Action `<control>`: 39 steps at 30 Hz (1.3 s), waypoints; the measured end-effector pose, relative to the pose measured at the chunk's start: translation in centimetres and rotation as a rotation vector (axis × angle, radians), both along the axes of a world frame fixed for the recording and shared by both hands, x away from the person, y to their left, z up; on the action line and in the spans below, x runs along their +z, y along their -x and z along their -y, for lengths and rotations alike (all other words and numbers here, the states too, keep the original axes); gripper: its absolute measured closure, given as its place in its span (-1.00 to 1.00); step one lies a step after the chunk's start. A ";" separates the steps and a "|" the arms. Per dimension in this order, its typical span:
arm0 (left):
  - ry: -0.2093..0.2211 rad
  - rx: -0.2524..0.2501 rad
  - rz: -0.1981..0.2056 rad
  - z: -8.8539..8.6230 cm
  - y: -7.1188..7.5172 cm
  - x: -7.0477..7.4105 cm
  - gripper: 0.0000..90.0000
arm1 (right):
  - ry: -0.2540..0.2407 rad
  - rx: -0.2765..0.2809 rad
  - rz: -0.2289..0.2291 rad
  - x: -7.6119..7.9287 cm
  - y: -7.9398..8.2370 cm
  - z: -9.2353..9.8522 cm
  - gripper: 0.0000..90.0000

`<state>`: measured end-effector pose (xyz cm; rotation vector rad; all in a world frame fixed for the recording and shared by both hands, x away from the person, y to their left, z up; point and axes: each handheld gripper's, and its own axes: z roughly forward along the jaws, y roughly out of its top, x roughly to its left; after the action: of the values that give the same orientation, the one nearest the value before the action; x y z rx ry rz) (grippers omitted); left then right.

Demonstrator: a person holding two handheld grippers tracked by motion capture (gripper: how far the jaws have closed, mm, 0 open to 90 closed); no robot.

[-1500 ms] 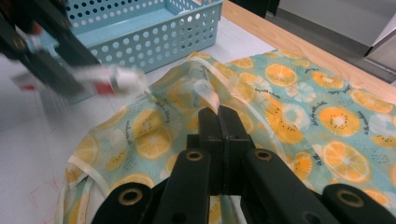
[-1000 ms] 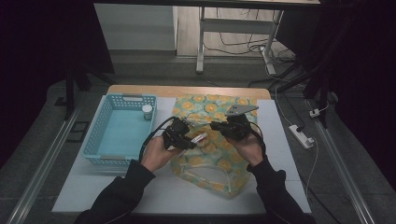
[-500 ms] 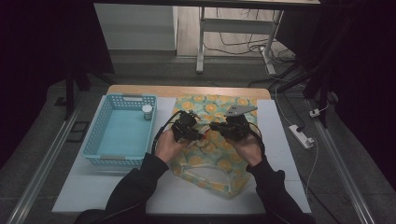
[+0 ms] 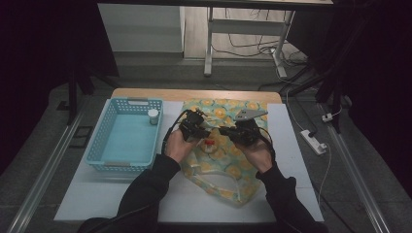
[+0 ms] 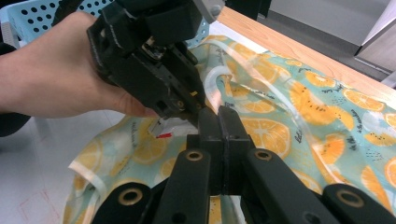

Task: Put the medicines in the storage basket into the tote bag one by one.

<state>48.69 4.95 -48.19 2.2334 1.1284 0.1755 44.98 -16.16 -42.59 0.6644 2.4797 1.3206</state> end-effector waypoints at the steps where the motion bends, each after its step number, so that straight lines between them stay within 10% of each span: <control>1: -0.003 0.005 0.002 0.0 -0.1 0.0 0.58 | 0.000 -0.002 0.001 0.0 0.0 0.0 1.00; 18: 0.023 0.027 -0.002 0.4 -1.9 -1.0 0.56 | 0.000 -0.042 0.001 -0.5 -0.3 0.0 1.00; 39: 0.111 -0.109 -0.010 -1.9 1.8 2.1 -0.56 | -0.012 -0.023 -0.004 -0.3 -0.2 0.2 1.00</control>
<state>46.93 6.86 -46.12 2.1923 0.9939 0.0548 45.20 -16.33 -42.94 0.6966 2.4616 1.3285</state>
